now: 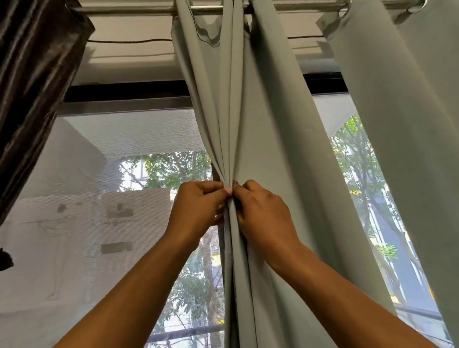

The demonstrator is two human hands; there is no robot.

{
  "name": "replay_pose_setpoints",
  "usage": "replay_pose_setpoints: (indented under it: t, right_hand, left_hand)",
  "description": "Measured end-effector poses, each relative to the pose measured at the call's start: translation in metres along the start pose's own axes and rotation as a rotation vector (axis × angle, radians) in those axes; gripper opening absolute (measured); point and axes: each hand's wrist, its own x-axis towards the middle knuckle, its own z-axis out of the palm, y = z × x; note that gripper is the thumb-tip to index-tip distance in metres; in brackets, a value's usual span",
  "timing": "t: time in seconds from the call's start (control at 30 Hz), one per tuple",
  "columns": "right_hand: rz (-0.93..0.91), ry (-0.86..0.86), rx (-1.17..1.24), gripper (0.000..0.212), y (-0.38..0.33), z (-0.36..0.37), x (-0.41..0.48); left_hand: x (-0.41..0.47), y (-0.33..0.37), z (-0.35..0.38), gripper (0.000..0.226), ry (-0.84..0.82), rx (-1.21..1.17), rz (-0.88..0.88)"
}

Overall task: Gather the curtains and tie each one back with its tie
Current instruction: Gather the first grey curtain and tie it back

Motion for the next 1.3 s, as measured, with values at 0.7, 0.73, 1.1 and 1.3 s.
replay_pose_setpoints:
  t: [0.7, 0.73, 1.1, 1.3]
  right_hand:
    - [0.356, 0.118, -0.23, 0.011, 0.1, -0.054, 0.022]
    - [0.317, 0.153, -0.231, 0.002, 0.096, -0.055, 0.019]
    - [0.006, 0.096, 0.038, 0.011, 0.018, -0.026, 0.015]
    - [-0.008, 0.12, 0.19, 0.028, 0.007, -0.012, 0.004]
  left_hand:
    - [0.015, 0.012, 0.013, 0.027, 0.149, 0.68, 0.187]
    - [0.015, 0.011, 0.013, 0.027, 0.155, 0.684, 0.192]
    - [0.02, 0.009, 0.017, 0.027, 0.1, 0.582, 0.232]
    - [0.02, 0.011, 0.012, 0.018, 0.025, 0.307, 0.044]
